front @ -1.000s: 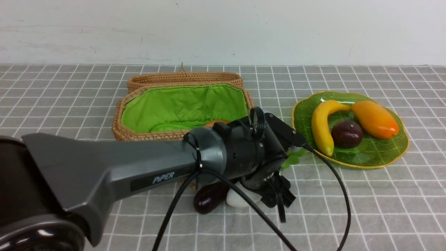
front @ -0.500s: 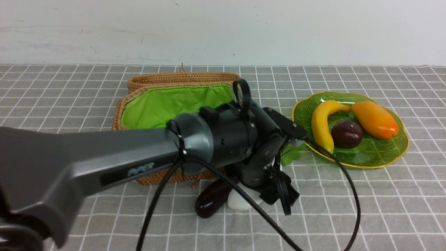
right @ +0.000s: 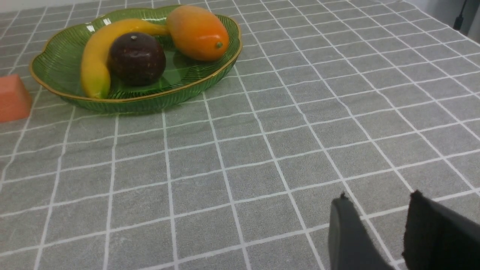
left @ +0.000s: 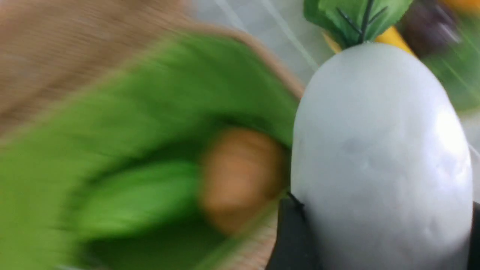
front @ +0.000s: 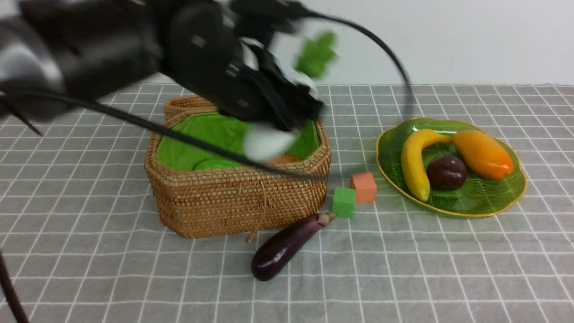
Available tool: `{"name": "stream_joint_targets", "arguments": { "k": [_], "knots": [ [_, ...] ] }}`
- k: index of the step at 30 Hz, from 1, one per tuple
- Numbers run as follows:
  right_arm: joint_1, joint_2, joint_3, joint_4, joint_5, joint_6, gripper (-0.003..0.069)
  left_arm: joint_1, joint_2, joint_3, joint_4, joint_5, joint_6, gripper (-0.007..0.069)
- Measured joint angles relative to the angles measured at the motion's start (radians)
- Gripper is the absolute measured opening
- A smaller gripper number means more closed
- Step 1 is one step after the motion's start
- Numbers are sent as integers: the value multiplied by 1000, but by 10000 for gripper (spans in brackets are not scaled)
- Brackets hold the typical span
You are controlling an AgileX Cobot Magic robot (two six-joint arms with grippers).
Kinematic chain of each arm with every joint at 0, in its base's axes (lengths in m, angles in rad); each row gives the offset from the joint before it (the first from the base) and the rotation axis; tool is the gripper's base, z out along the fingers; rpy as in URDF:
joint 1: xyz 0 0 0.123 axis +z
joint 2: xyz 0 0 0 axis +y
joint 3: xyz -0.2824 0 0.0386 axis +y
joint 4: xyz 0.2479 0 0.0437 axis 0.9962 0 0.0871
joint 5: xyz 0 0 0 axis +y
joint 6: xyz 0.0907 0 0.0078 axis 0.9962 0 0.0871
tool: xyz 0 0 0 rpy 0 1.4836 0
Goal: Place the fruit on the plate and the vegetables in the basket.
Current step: Take a daikon with your left arm and place it on the basket on the left.
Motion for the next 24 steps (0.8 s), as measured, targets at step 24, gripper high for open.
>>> {"name": "stream_joint_targets", "arguments": {
  "k": [24],
  "knots": [
    [0, 0, 0, 0, 0, 0, 237, -26, 63, 3, 208, 267, 31, 657]
  ]
}}
